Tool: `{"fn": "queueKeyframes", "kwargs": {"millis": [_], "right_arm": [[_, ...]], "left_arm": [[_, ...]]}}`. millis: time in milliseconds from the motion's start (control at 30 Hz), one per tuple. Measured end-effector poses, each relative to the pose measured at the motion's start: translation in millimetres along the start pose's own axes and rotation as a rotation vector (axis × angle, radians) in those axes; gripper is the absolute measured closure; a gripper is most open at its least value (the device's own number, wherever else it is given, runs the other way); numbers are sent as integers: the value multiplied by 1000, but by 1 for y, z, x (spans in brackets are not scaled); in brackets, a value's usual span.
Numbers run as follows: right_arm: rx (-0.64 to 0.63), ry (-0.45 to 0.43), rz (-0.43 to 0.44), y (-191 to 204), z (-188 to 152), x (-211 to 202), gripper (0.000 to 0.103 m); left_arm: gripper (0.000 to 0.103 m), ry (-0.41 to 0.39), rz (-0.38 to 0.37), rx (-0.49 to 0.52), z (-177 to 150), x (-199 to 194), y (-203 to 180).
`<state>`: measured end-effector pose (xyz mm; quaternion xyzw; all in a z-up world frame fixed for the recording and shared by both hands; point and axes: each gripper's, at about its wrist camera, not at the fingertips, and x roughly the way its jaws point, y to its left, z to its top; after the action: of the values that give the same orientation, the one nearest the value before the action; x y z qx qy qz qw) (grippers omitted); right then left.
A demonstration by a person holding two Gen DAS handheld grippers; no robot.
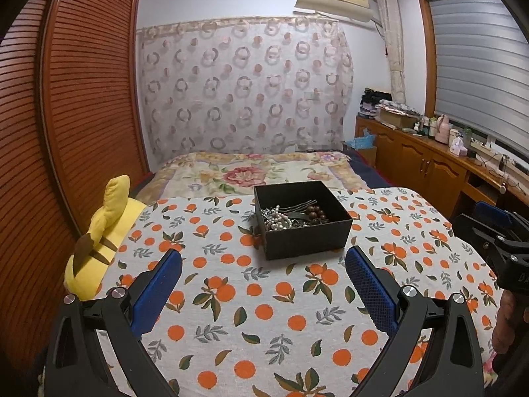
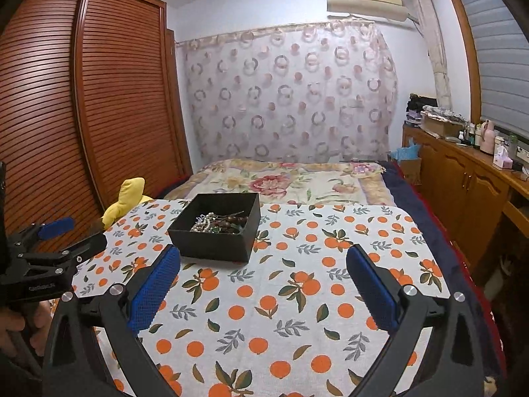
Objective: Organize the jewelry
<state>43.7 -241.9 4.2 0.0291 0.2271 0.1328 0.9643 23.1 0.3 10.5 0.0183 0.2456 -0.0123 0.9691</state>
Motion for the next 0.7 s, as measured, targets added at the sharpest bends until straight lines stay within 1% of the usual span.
{"fn": "queueKeyframes", "kwargs": {"millis": [700], "right_arm": [[1, 1, -7, -1, -3, 2, 2]], "left_arm": [[7, 3, -5, -3, -1, 0, 0]]}}
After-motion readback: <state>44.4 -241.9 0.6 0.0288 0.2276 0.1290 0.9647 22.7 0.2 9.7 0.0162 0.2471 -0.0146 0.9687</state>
